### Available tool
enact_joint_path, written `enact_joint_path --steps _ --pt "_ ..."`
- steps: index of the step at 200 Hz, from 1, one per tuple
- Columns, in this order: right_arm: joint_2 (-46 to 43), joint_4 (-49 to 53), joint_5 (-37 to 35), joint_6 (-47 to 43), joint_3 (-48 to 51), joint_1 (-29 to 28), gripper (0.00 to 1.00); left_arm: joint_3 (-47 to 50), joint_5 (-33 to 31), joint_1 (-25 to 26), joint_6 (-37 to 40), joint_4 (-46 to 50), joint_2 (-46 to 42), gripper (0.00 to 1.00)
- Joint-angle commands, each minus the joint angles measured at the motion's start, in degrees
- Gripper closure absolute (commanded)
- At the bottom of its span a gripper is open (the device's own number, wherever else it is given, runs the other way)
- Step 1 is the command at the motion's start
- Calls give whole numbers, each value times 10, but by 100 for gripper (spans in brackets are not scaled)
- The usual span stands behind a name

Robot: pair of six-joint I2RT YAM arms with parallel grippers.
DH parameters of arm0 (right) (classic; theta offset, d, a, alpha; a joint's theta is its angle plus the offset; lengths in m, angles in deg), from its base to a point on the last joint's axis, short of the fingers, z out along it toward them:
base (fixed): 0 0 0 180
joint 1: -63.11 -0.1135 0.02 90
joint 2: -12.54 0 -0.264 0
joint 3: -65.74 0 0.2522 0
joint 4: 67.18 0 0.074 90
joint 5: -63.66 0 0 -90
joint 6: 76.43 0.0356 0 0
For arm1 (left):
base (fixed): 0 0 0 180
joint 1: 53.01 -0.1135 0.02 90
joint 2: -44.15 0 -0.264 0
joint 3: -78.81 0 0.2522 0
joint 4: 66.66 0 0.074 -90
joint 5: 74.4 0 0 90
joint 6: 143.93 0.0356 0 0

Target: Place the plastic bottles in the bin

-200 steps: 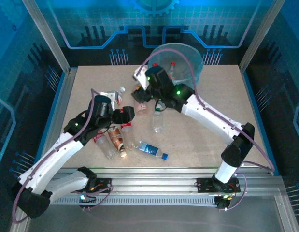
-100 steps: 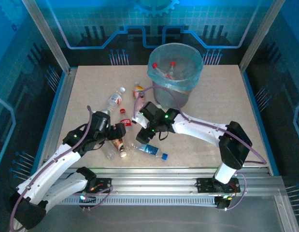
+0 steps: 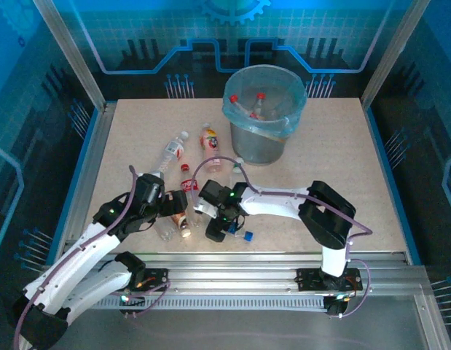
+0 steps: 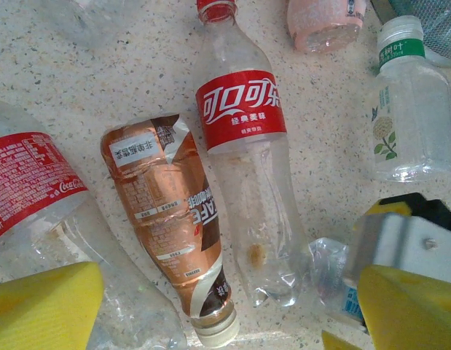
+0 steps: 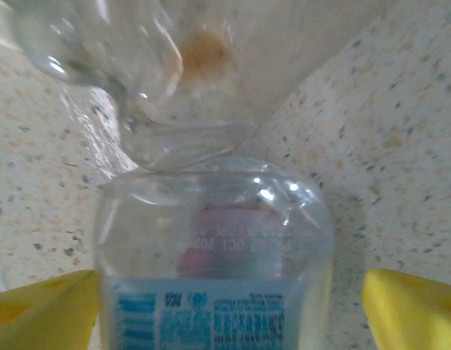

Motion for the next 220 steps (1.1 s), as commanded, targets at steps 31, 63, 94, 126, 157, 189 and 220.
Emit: enact_joint_path --steps 31,63,94,126,157,189,220 --pt "11 34 -19 -2 -27 -5 27 -5 -1 -8 -3 17 -14 9" --pt "-8 52 -25 -2 -28 -4 34 -11 -2 -7 3 15 -13 9" --pt "-38 77 -25 -2 -31 -4 39 -24 -7 -8 8 13 -8 10" --pt "-86 121 -41 -5 -46 -3 41 -53 -17 -9 22 -4 7 11" --pt "-137 132 -52 -12 -82 8 43 -106 -15 -9 52 -44 35 11" --pt "-157 132 -75 -25 -167 32 45 -129 -6 -10 68 -129 58 10" --pt "-162 116 -83 -27 -264 66 45 -179 11 -10 86 -196 106 11"
